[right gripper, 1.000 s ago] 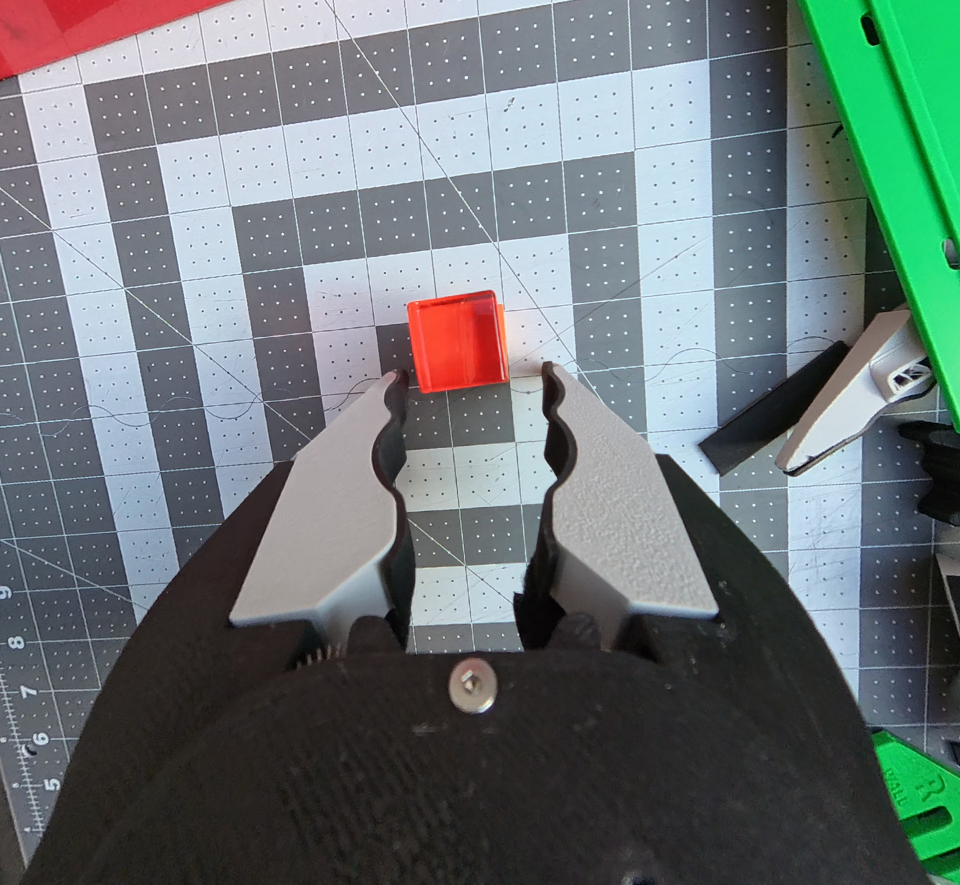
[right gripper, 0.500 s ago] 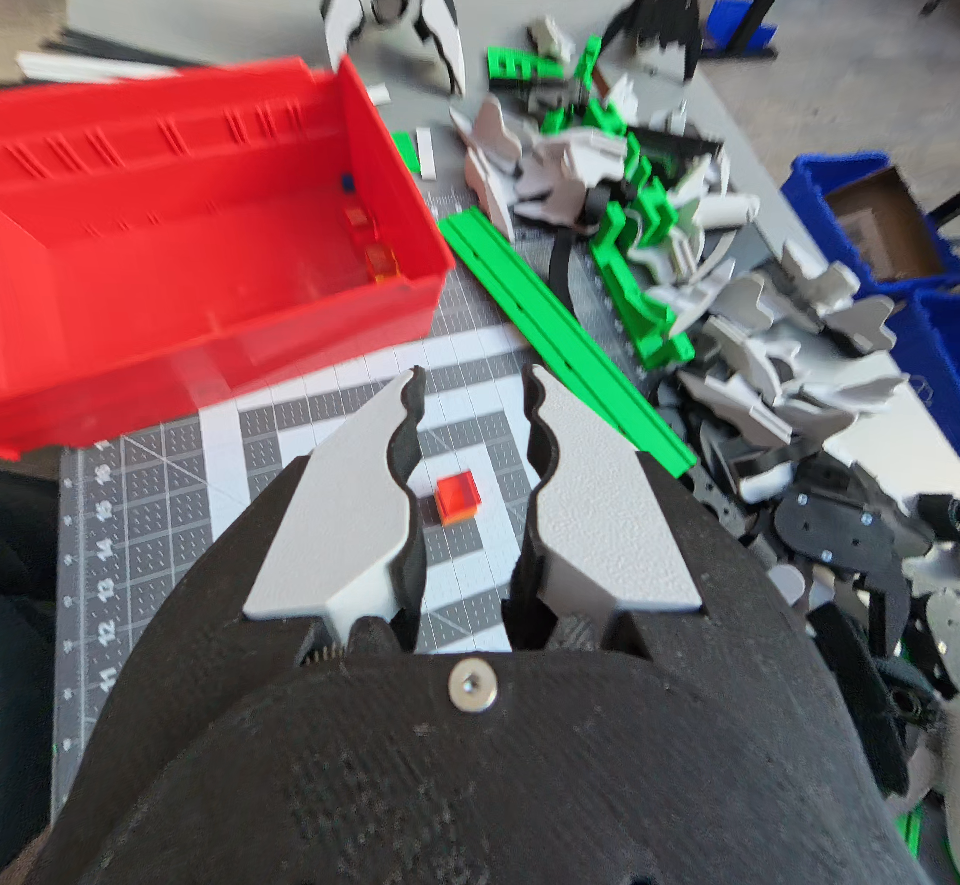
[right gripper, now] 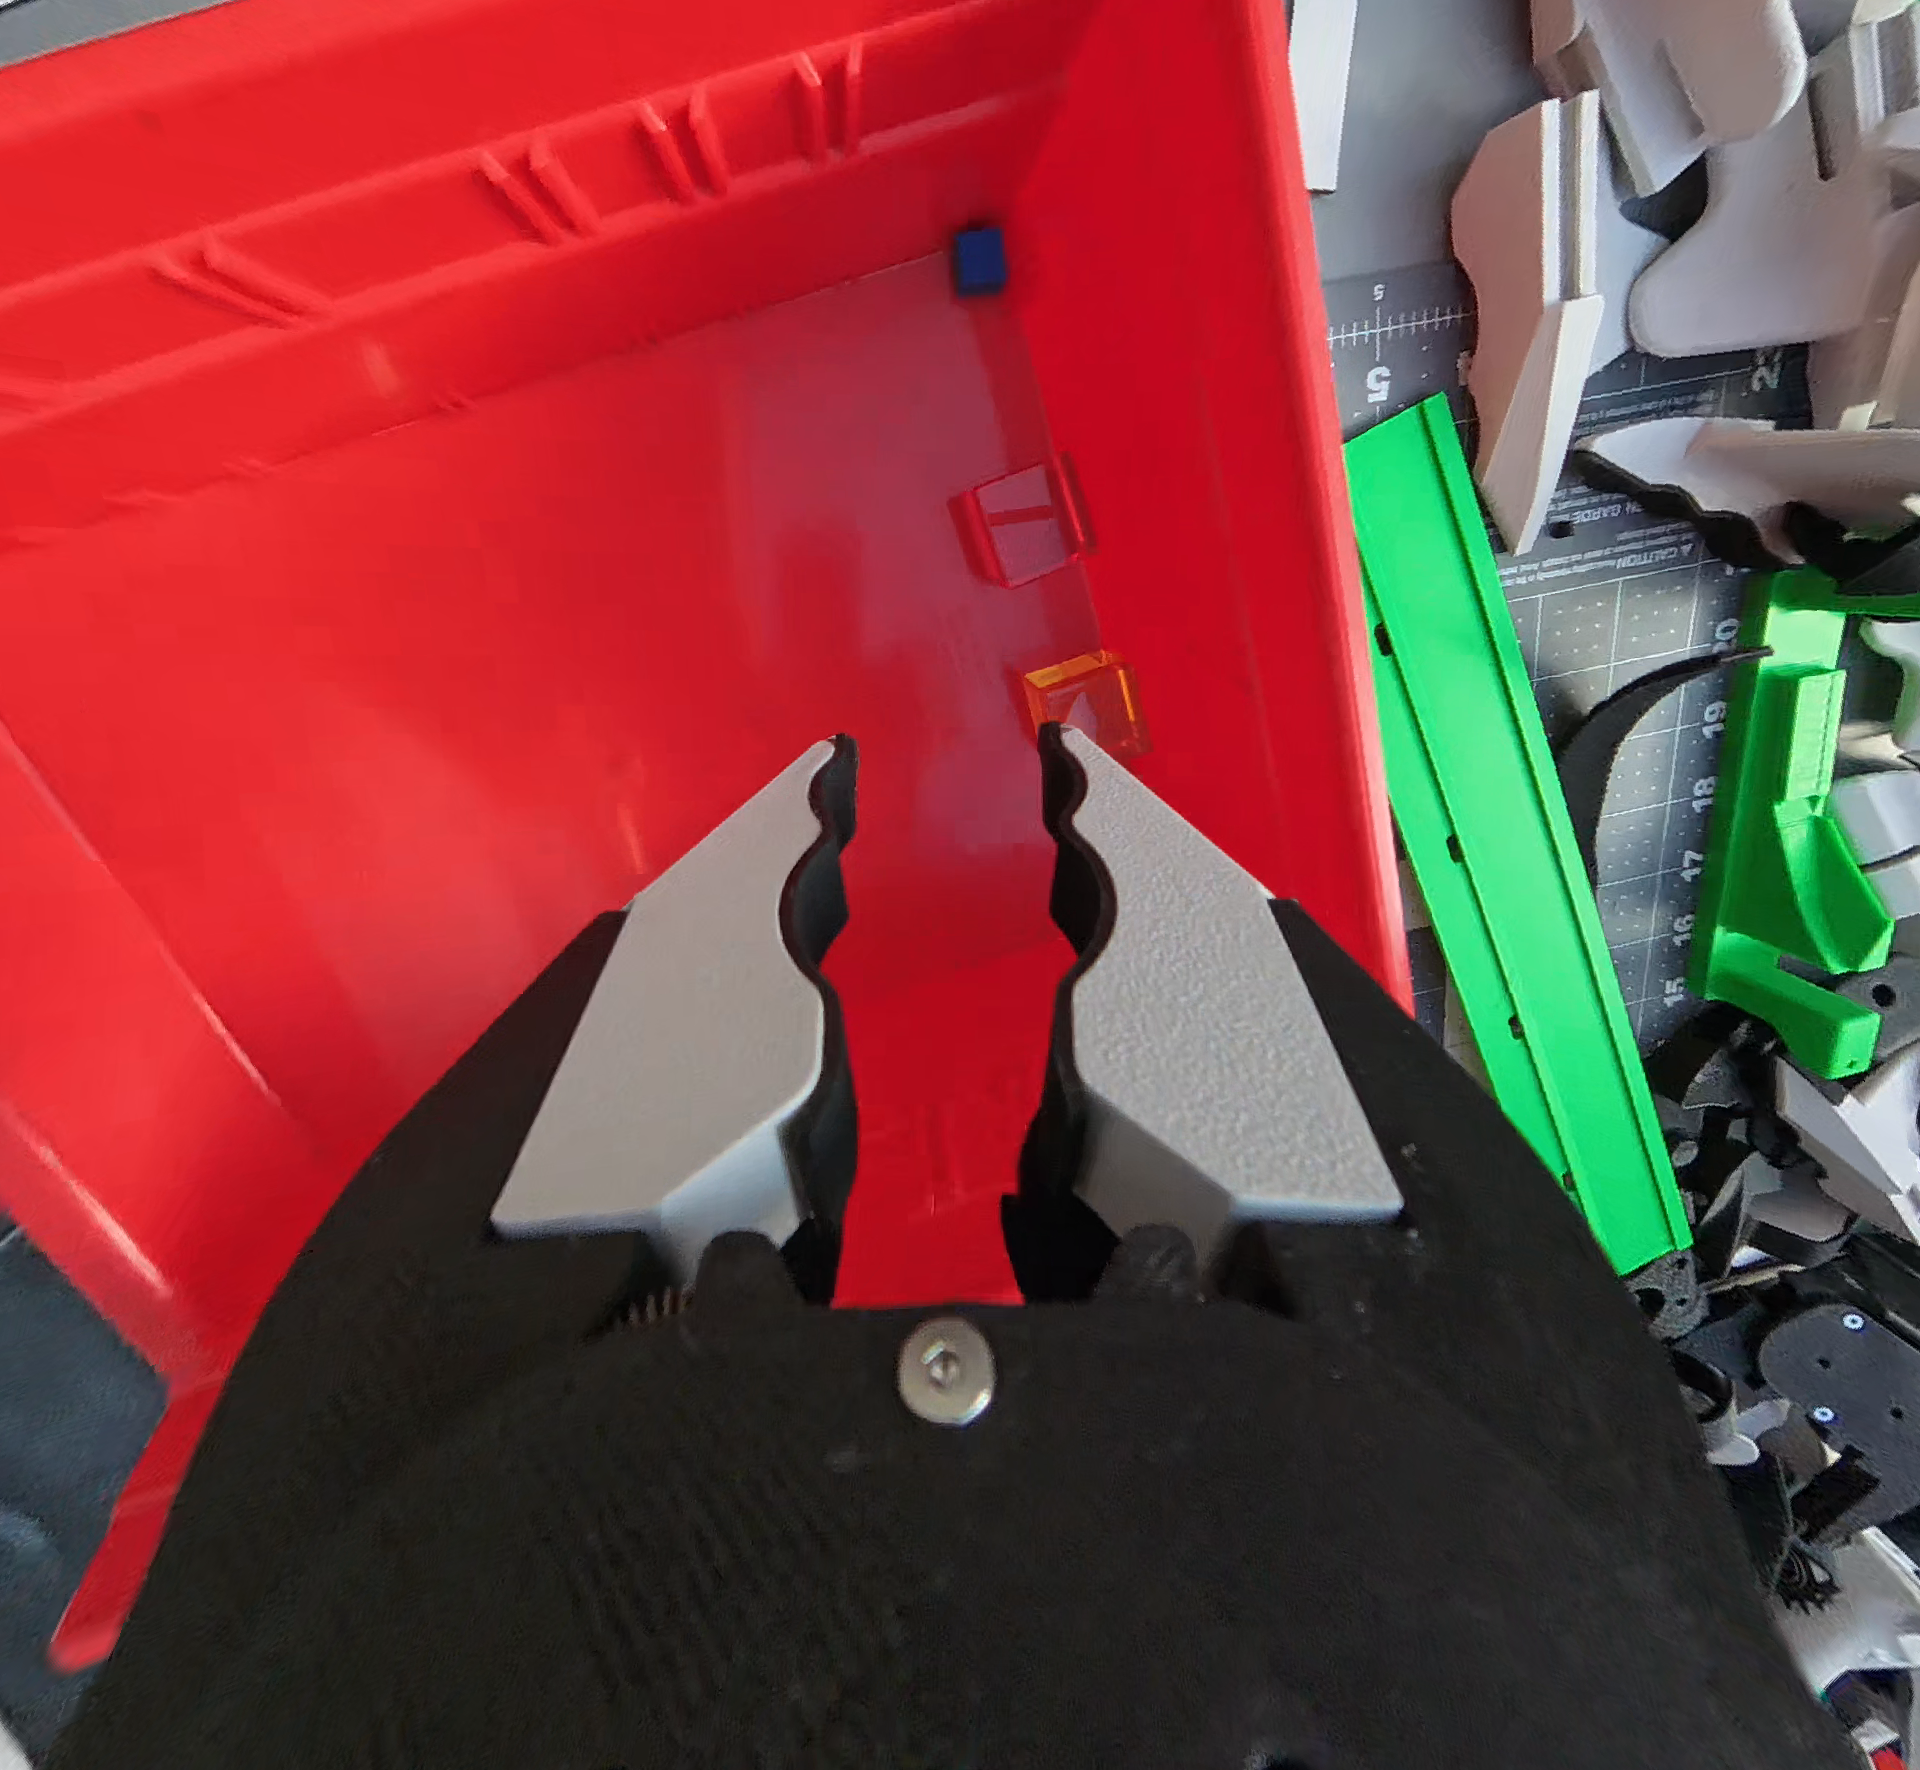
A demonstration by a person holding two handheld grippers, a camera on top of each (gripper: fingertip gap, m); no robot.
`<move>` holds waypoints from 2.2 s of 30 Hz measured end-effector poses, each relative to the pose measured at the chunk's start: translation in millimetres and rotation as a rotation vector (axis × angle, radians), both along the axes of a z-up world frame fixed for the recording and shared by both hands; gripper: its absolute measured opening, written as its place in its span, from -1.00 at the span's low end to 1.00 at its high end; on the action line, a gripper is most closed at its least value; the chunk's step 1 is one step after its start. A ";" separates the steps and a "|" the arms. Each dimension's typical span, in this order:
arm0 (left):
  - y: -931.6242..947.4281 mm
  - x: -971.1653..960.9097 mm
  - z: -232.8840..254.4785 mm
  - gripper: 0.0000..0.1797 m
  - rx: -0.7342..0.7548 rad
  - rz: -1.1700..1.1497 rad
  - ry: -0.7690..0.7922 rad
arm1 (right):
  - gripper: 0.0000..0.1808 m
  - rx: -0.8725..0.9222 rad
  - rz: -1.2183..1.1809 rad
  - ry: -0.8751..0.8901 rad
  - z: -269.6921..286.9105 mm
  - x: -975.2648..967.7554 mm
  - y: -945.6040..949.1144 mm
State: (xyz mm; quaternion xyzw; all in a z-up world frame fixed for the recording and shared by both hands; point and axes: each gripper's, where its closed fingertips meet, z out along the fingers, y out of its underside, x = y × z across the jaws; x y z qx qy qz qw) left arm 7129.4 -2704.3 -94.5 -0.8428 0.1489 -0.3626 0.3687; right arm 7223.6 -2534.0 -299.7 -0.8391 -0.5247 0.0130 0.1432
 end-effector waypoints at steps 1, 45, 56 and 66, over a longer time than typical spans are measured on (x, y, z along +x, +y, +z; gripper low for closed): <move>-1.4 -5.8 0.7 -0.75 0.000 -0.004 -0.012 | -0.61 0.047 -0.004 -0.012 -5.5 -1.4 5.8; 144.5 76.6 -162.6 -0.31 -0.150 0.044 0.350 | -0.72 0.296 -0.397 0.361 169.8 198.6 -71.7; 205.7 82.1 -244.7 -0.51 -0.072 0.326 0.600 | -0.72 0.178 -0.445 0.406 140.0 316.8 -118.0; 190.7 89.8 -249.2 -0.72 -0.148 0.233 0.599 | -0.72 0.073 -0.080 0.359 69.9 250.8 -51.0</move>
